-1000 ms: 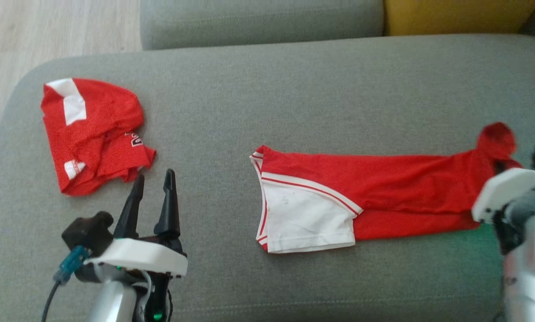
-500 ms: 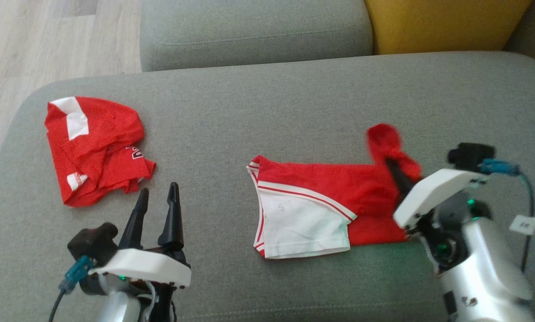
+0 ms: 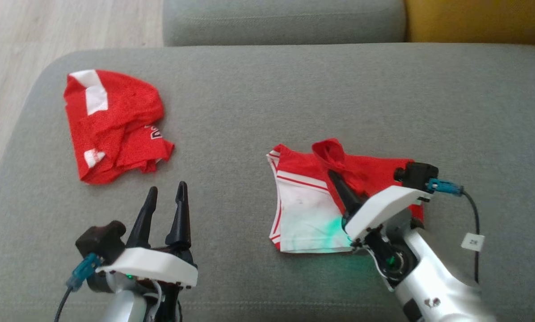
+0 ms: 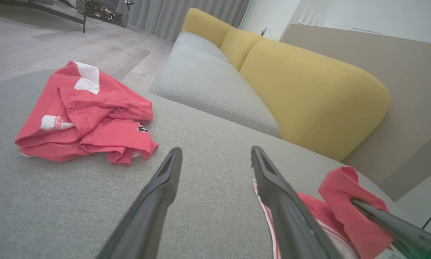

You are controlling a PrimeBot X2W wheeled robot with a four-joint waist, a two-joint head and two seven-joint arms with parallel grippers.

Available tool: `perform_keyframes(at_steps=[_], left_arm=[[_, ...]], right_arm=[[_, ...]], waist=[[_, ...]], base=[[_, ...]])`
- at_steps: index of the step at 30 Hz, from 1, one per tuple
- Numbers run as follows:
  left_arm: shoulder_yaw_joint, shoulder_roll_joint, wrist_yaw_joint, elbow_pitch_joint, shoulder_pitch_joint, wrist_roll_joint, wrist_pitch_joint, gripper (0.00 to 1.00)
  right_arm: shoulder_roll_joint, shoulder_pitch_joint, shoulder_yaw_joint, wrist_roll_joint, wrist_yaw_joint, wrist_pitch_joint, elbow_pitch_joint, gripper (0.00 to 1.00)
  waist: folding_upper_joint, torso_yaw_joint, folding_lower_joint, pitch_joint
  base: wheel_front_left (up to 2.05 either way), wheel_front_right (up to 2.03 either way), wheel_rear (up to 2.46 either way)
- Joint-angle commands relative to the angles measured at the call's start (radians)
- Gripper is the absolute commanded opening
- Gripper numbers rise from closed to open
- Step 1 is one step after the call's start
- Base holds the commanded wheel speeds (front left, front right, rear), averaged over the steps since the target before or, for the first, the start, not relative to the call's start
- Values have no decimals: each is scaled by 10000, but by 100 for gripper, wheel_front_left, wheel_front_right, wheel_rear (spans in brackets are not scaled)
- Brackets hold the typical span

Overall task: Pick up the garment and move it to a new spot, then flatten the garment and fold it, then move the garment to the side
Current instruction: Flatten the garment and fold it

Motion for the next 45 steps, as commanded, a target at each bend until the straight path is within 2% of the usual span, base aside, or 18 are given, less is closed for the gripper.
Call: perform_keyframes(at_steps=[1,5,7,8,9,17,24,29,37,40,42,45], left_arm=[[232,26,26,-275,-544,-66,-122,100],[201,26,43,-261,-653,-131,-122,100],[197,26,55,-251,-671,-157,-122,100],[188,26,64,-241,-675,-178,-122,100],[174,26,67,-232,-674,-190,-122,100],[287,26,105,-147,-568,-229,-122,100],[385,26,165,-225,-441,-291,-122,100],[499,26,228,-390,-402,-373,-122,100],[439,26,232,-509,-432,-395,-122,100],[429,26,226,-552,-469,-375,-122,100],[428,26,218,-574,-494,-359,-122,100],[443,26,212,-604,-517,-289,-122,100]], right_arm=[[73,-701,513,387,67,-487,61,0],[73,-1129,1274,1234,67,-1171,1009,0],[73,-1197,1489,1409,67,-1336,1272,3],[73,-1257,1698,1602,67,-1527,1490,87],[73,-1293,1918,1908,67,-1636,1630,100],[73,-2078,3677,4156,67,-2377,1823,100],[74,-3295,4328,4496,67,-2935,2564,100],[-70,-4105,4242,3646,67,-3298,3622,100],[-1708,-4045,4148,1535,67,-3688,3831,100],[-2343,-3650,3098,384,67,-3698,3154,100],[-2791,-3195,2201,-859,67,-3700,2477,100],[-2989,-2034,323,-2643,67,-3701,1301,100]], waist=[[0,203,0,149],[0,429,0,303],[0,473,0,308],[0,502,0,306],[0,530,0,308],[0,360,0,79],[0,-116,0,-235],[0,-455,0,-232],[0,-743,0,-78],[0,-790,0,12],[0,-804,0,61],[0,-800,0,88]], base=[[0,0,0],[0,0,0],[0,0,0],[0,0,0],[0,0,0],[0,0,0],[0,0,0],[0,0,0],[0,0,0],[0,0,0],[0,0,0],[0,0,0]])
